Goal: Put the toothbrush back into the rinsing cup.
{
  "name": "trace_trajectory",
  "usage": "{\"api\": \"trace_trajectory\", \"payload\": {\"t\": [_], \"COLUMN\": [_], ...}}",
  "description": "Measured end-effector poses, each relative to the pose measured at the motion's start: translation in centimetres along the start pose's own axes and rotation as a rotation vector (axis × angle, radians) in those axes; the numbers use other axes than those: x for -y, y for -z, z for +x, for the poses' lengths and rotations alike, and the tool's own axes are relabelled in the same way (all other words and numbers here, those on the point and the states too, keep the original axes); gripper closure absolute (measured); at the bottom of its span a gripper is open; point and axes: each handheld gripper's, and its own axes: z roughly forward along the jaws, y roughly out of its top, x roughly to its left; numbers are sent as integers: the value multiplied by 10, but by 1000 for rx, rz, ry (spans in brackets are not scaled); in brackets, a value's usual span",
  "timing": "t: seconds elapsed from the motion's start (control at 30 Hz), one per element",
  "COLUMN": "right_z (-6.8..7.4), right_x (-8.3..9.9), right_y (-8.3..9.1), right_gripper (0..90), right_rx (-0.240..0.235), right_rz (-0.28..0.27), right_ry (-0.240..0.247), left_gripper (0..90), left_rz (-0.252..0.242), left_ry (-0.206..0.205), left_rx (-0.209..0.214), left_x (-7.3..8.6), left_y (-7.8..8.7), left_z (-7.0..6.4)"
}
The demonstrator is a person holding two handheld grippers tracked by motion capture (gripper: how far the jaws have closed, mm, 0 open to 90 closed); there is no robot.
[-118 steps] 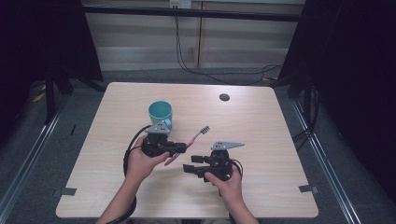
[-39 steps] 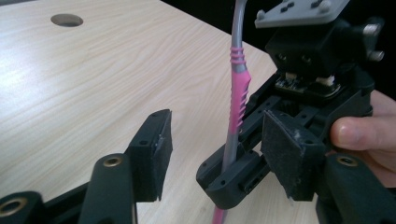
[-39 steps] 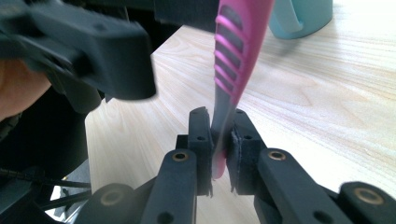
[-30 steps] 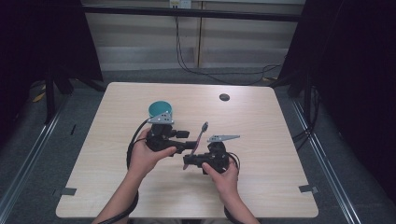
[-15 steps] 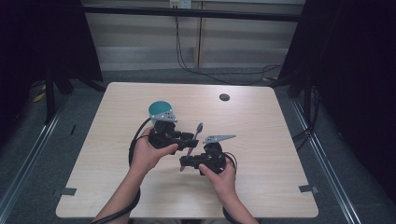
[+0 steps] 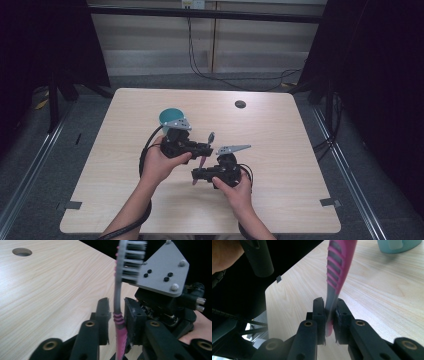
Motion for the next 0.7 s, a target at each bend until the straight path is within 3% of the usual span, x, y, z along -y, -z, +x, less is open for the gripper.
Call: {"api": "trace_trajectory", "payload": {"t": [0.43, 0.7], "right_z": [0, 1], "right_x": [0, -2], "right_y": [0, 2], "right_gripper": [809, 806], "right_rx": [6, 14], "right_rz": [-13, -14], "right_ry": [10, 32], "left_gripper": [824, 826], "left_rz": [11, 12], "left_ry": [48, 47], "left_rx": [23, 15], "left_x": [-4, -7], "left_y": [3, 7], "left_z": [-3, -5]}}
